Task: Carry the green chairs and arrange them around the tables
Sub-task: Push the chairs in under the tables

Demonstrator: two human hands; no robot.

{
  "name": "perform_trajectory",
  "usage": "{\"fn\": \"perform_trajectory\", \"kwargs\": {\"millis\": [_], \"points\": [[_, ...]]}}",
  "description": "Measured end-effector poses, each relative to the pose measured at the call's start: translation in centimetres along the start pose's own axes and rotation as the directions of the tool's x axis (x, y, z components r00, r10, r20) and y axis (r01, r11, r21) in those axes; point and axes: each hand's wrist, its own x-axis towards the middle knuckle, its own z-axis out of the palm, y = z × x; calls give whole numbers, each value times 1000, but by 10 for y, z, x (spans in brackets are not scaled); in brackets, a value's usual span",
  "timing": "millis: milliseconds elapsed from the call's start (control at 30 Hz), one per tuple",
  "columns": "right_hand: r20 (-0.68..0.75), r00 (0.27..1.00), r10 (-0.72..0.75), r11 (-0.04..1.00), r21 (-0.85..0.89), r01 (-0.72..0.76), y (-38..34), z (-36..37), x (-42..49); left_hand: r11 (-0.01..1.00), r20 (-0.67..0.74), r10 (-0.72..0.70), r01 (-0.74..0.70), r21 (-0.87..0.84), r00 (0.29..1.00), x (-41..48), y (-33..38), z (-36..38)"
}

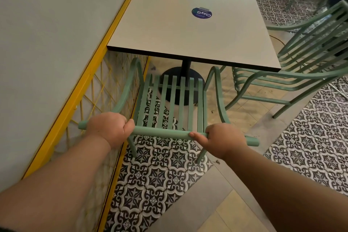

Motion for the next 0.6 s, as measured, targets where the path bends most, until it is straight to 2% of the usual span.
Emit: {"fn": "perform_trajectory", "kwargs": {"millis": [367, 533, 600], "points": [[-19, 999, 35, 999, -24, -35, -3, 3, 13, 999, 16, -32, 32, 32, 999, 9, -3, -5], [-16, 1000, 19, 999, 46, -19, -2, -3, 1, 986, 152, -151, 138, 88, 977, -5, 20, -27], [58, 998, 2, 993, 117, -8, -2, -15, -6, 986, 203, -165, 167, 9, 965, -23, 30, -38]]}}
